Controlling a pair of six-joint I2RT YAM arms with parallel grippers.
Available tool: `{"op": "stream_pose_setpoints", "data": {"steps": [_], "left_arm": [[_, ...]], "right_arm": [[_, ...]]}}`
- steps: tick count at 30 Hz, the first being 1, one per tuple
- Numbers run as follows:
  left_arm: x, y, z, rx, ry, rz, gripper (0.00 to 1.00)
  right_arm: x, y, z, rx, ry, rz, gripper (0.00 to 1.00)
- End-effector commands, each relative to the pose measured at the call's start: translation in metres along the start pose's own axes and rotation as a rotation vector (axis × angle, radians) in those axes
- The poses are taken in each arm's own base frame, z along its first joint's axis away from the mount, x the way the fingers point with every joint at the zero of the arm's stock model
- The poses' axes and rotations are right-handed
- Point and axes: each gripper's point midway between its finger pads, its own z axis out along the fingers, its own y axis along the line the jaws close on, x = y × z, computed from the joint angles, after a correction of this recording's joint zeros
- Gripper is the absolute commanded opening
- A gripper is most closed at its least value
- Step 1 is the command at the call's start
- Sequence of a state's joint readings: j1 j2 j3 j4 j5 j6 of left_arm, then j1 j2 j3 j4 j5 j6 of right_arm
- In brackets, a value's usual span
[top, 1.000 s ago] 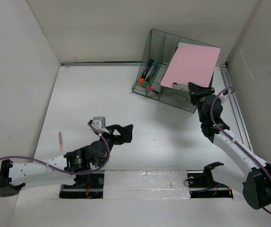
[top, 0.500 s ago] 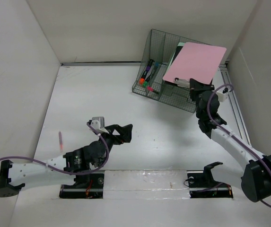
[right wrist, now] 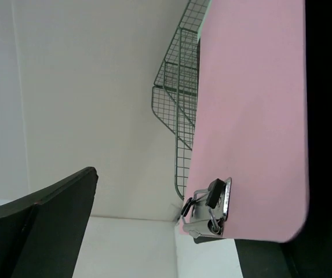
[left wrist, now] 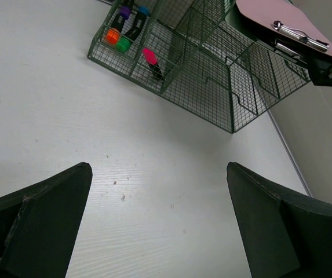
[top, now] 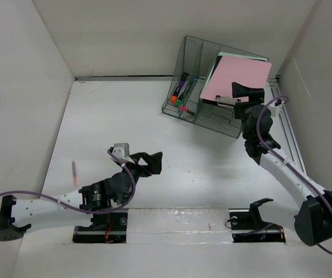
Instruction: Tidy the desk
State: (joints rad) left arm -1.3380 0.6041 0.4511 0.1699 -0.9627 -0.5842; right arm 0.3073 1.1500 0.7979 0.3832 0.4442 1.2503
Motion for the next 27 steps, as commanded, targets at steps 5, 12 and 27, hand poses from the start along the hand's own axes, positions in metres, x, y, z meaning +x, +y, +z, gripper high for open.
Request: {"op": "stream_pose_setpoints", "data": {"steps": [5, 12, 27], "left_arm": [[-0.010, -0.001, 0.000, -0.009, -0.029, -0.023, 0.99], [-0.016, -0.005, 0.001, -0.024, -0.023, -0.007, 0.99], [-0.027, -0.020, 0.001, 0.009, -0.019, -0.026, 0.99]], "right_arm": [[-0.034, 0.025, -0.018, -0.019, -0.064, -0.101, 1.00], [-0.034, 0.014, -0.029, 0.015, -0.043, -0.140, 1.00], [-0.021, 0.023, 0.017, 0.211, 0.126, -0.579, 1.00]]}}
